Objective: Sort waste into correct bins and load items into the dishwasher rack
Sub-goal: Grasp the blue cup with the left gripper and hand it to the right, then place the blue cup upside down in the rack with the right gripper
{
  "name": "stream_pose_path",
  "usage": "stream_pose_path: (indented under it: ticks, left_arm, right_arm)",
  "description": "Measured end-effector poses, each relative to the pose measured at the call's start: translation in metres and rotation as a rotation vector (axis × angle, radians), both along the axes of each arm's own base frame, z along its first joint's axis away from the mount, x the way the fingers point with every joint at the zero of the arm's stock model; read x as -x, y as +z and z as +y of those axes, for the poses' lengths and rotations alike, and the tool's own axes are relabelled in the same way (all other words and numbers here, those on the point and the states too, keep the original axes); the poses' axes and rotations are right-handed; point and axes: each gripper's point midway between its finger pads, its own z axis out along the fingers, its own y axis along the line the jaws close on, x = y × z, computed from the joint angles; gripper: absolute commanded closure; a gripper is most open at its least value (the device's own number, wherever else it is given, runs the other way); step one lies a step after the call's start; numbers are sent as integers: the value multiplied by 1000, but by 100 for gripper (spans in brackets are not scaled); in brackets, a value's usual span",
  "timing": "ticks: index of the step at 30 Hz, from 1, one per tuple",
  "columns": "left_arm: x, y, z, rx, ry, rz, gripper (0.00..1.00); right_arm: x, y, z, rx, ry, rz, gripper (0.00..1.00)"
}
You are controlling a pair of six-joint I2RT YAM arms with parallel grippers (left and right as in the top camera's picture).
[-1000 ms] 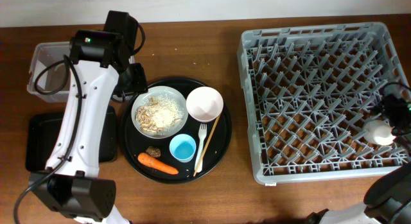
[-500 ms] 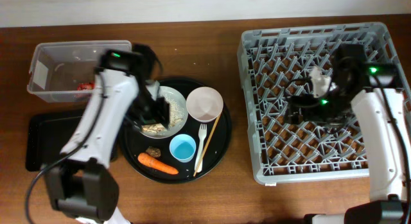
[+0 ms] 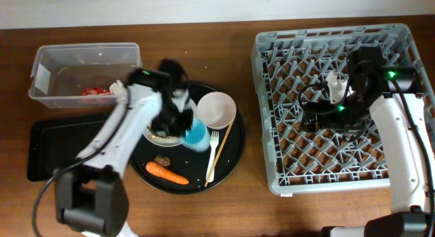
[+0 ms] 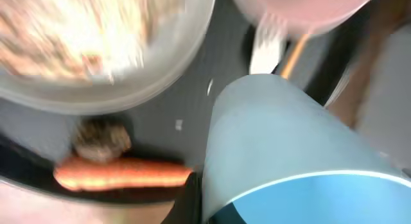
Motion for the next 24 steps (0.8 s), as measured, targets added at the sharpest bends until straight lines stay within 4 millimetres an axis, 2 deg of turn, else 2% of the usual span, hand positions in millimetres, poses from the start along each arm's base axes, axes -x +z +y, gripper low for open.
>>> stream_pose_path:
  ticks: [1,2,3,5,6,8,12,16,19,22,24]
  left_arm:
    - [-22,29,-4,107,-10,-91,100]
    - [-41,54,-12,234,-34,-178,100]
    - [-64,89,-22,408,-75,-307,100]
    - [-83,134,-50,709,-185,-468,100]
    - [-76,164,-69,911,-271,-507,100]
    - [-56,196,-91,1124,-376,-506,100]
    - [-25,215,-121,1277,-488,-445,100]
    - [-20,217,-126,1291,-503,-433,100]
    - [-17,217,-129,1293,-510,-427,100]
    - [-17,217,-129,1293,-510,-427,100]
    - [-17,217,-129,1294,-510,-427,100]
  right_arm:
    - [-5,2,2,-25,-4,-22,1]
    - [-18,7,11,-112,5,-85,2]
    - [-26,14,19,-193,24,-129,1]
    - [-30,42,56,-445,219,-264,1]
    - [-27,59,77,-558,329,-338,1]
    - [-24,84,109,-711,492,-461,1]
    - [-24,121,142,-885,675,-661,1]
    - [-18,155,150,-1068,733,-769,1]
    - [-10,161,158,-1119,758,-763,0]
    - [2,163,176,-1156,817,-740,7]
    - [2,164,177,-1158,826,-747,14]
